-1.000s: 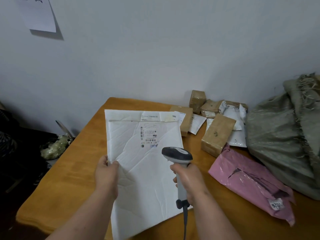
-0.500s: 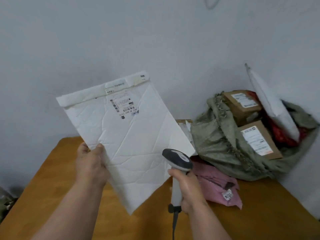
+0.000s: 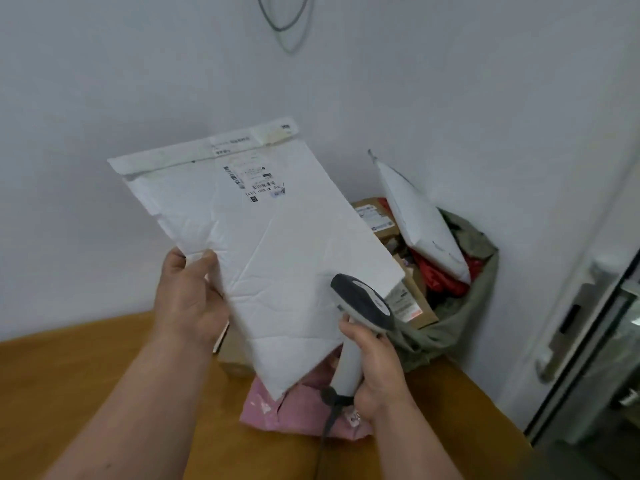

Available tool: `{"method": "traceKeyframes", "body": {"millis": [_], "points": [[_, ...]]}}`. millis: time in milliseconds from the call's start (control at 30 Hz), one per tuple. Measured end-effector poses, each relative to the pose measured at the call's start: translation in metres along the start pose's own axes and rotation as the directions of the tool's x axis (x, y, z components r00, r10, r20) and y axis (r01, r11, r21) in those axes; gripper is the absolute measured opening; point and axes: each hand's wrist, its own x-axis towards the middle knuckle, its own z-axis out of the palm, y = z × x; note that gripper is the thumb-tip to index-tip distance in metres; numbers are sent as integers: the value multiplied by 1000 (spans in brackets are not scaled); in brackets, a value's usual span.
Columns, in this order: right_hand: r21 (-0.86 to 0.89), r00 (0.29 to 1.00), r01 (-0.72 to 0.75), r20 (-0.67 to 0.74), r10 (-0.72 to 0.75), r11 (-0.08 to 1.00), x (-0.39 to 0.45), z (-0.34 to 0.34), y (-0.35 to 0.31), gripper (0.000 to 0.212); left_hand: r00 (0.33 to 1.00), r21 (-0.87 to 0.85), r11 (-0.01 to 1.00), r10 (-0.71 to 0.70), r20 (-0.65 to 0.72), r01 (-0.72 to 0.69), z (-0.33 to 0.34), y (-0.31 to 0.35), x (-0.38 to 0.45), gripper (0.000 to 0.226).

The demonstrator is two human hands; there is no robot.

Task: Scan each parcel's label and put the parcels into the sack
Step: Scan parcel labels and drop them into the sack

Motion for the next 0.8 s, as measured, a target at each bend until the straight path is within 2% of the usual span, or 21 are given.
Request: {"method": "traceKeyframes", "body": {"millis": [167, 233, 300, 367, 433, 533, 667, 800], "points": [[17, 987, 161, 17, -161, 987, 29, -36, -70, 61, 998, 26, 999, 47, 39, -48, 90, -49, -1, 33], [52, 981, 195, -10, -195, 979, 44, -47, -91, 61, 992, 59, 994, 83, 95, -89, 120, -65, 2, 27], [99, 981, 191, -36, -188, 977, 57, -58, -108, 65, 974, 131, 983, 100, 201, -128, 147, -80, 7, 24], [161, 988, 152, -53, -145, 975, 70, -69, -123, 63, 924, 250, 953, 67, 378, -171, 166, -98, 12, 33], [227, 996, 71, -64, -58, 971, 82, -78, -136, 56, 839, 411, 884, -42, 542, -222, 181, -118, 17, 54], [304, 996, -82, -12, 90, 949, 101, -86, -150, 42, 754, 592, 760, -217, 620, -268, 196, -152, 21, 86], [353, 986, -145, -28, 165, 924, 130, -100, -168, 44, 768, 741, 529, -235, 596, -414, 212, -186, 31, 92], [337, 980, -150, -74, 185, 929, 164, -116, -176, 48, 803, 807, 392, -229, 550, -441, 229, -214, 41, 81]]}}
